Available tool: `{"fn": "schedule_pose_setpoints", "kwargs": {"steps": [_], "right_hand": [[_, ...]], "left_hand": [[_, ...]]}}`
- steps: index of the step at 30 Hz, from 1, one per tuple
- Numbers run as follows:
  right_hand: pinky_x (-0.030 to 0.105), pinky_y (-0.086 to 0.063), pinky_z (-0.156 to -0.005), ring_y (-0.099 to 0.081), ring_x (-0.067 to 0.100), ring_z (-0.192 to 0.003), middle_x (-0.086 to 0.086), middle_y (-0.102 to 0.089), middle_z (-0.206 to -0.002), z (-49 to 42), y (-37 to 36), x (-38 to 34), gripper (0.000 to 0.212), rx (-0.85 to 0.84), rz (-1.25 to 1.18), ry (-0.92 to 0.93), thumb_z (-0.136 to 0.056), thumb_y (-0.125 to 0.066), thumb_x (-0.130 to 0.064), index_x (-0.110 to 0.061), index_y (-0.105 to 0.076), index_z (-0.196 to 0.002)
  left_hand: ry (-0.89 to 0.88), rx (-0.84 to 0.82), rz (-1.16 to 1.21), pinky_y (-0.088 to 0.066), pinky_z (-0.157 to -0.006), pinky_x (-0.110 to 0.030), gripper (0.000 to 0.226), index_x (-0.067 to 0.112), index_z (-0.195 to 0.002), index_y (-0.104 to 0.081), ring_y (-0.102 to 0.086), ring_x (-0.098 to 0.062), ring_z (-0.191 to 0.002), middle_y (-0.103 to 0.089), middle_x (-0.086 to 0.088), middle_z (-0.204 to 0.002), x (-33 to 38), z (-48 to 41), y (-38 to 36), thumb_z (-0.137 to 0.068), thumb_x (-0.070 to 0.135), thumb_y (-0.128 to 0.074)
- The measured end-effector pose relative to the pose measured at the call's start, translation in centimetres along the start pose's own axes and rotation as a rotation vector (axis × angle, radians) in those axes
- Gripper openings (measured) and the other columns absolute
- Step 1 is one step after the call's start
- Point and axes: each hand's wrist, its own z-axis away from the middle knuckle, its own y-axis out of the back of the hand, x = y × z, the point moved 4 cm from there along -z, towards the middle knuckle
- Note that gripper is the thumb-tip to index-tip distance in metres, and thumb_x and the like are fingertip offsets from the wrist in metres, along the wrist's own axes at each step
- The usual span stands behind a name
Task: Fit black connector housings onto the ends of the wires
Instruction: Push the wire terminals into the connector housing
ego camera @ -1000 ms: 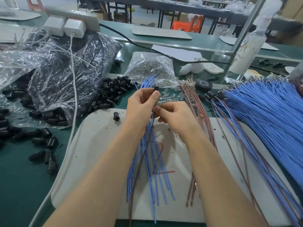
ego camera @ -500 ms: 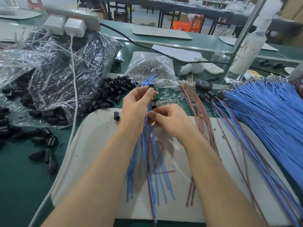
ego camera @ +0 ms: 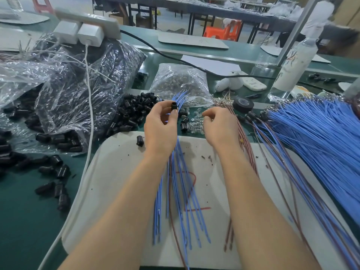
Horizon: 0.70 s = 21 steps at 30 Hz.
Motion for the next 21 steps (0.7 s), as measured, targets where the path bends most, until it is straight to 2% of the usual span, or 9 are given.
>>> {"fn": "schedule_pose_setpoints", "kwargs": {"steps": [2,6,12,17,21], "right_hand": [[0.034,-0.048,-0.090,-0.059,0.025,-0.105,0.006,-0.068,-0.112,-1.0,-0.7,-0.3,0.028,0.001,0.037,0.005,-0.092,-0.048,-0.009,-0.016,-0.069,-0.108],[0.039,-0.045,-0.096,-0.053,0.029,-0.113,0.008,-0.065,-0.116,-2.2,-2.8,-1.3,0.027,-0.123,0.192,0.038,-0.090,-0.052,-0.012,-0.017,-0.068,-0.112],[0.044,-0.036,-0.103,-0.046,0.031,-0.121,0.009,-0.057,-0.126,-3.8,-3.6,-1.6,0.030,-0.169,0.402,-0.069,-0.088,-0.056,-0.014,-0.017,-0.060,-0.118],[0.048,-0.030,-0.105,-0.049,0.032,-0.119,0.011,-0.059,-0.122,-4.5,-3.9,-1.4,0.030,-0.208,0.421,-0.119,-0.088,-0.054,-0.011,-0.013,-0.055,-0.117],[0.043,-0.034,-0.102,-0.048,0.031,-0.119,0.008,-0.059,-0.123,-4.7,-3.7,-0.7,0.029,-0.161,0.330,-0.100,-0.089,-0.053,-0.011,-0.016,-0.061,-0.117]], "left_hand": [[-0.015,-0.007,-0.017,-0.048,-0.082,-0.016,0.019,0.025,-0.097,-0.059,-0.062,-0.005,-0.087,-0.067,0.004,-0.093,0.0,0.0,0.0,-0.092,0.007,-0.056],[-0.032,-0.008,-0.021,-0.048,-0.083,-0.016,0.020,0.021,-0.098,-0.058,-0.061,-0.002,-0.084,-0.065,0.007,-0.089,0.0,0.2,-0.1,-0.091,0.003,-0.054],[-0.025,-0.025,-0.019,-0.046,-0.079,-0.013,0.020,0.020,-0.097,-0.057,-0.058,0.000,-0.079,-0.062,0.009,-0.086,-0.2,0.3,-0.4,-0.091,0.001,-0.053],[-0.026,-0.044,-0.009,-0.046,-0.080,-0.012,0.019,0.017,-0.097,-0.057,-0.058,0.000,-0.080,-0.062,0.010,-0.085,-0.3,0.2,-0.6,-0.090,-0.001,-0.053],[-0.029,-0.062,-0.007,-0.047,-0.083,-0.014,0.018,0.014,-0.099,-0.058,-0.060,-0.005,-0.085,-0.063,0.008,-0.088,-0.2,0.4,-0.7,-0.090,-0.001,-0.053]]}}
